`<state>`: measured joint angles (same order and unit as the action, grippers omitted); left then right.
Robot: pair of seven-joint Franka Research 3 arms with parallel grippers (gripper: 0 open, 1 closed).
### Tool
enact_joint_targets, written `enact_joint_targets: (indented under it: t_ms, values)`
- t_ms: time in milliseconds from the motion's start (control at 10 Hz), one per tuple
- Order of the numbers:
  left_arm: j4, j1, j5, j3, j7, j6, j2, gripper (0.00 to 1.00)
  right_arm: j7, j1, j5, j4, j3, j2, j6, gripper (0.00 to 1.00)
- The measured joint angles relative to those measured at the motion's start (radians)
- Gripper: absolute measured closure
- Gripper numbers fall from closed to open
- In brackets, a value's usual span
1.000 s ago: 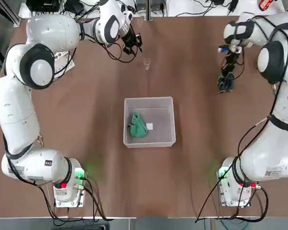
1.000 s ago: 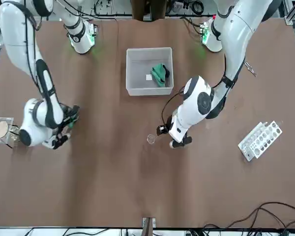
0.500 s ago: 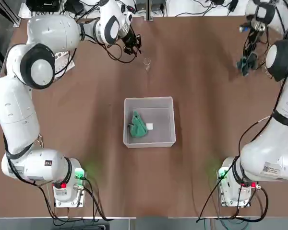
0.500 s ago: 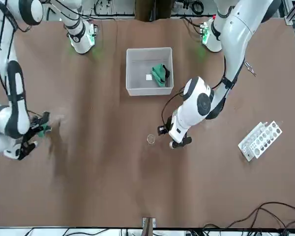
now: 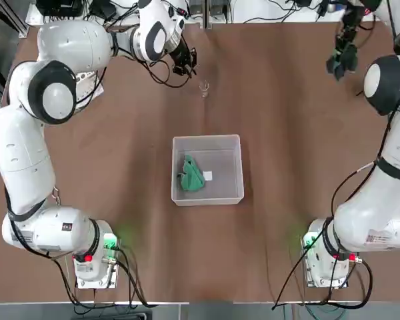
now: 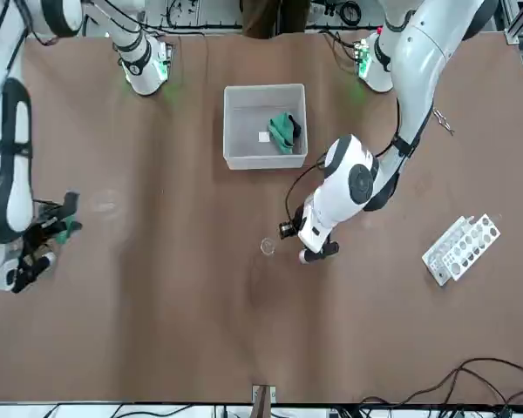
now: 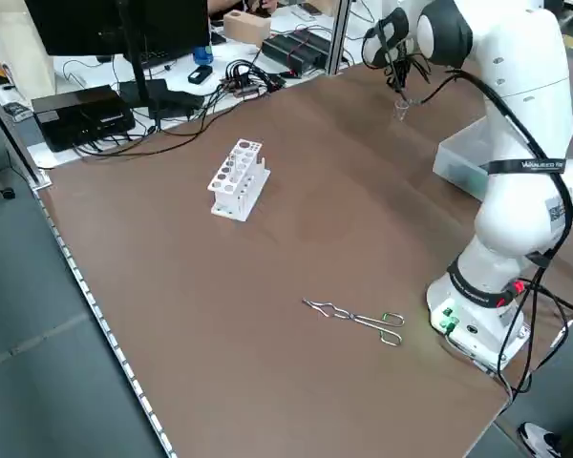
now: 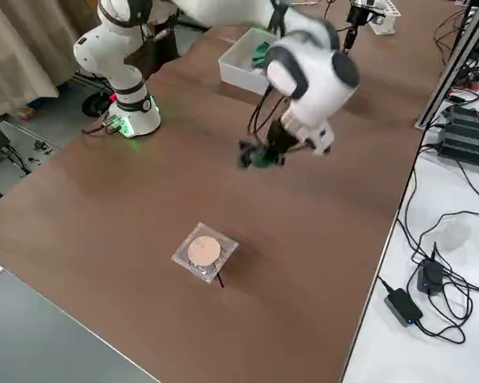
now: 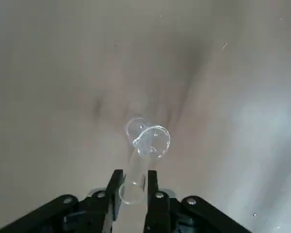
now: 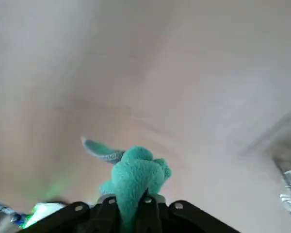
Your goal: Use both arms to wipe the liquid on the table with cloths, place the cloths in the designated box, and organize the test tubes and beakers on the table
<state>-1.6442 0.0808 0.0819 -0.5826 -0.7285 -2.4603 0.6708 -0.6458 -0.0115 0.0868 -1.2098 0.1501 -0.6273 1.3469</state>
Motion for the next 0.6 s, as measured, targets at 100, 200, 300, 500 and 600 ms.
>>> enact_joint_targets:
  t_ms: [100, 200, 300, 500, 600]
  values:
    - [0.001, 0.0, 0.0, 0.0, -0.001, 0.0, 0.0, 0.75, 0.097, -0.063, 0.081, -0.005, -0.001, 0.025, -0.078, 0.9]
    - [0.002, 0.0, 0.0, 0.0, -0.001, 0.0, 0.0, 0.77, 0.169, -0.117, 0.14, -0.022, -0.003, 0.036, -0.108, 0.9]
    - [0.005, 0.0, 0.001, -0.001, -0.001, -0.001, 0.0, 0.78, 0.225, -0.169, 0.179, -0.066, -0.003, 0.046, -0.085, 0.9]
    - [0.008, -0.001, 0.001, -0.001, -0.001, -0.001, 0.0, 0.79, 0.375, -0.273, 0.248, -0.245, -0.004, 0.123, 0.064, 0.9]
    - [0.01, -0.002, 0.001, -0.001, -0.001, -0.001, -0.001, 0.79, 0.466, -0.342, 0.26, -0.387, -0.006, 0.205, 0.186, 0.9]
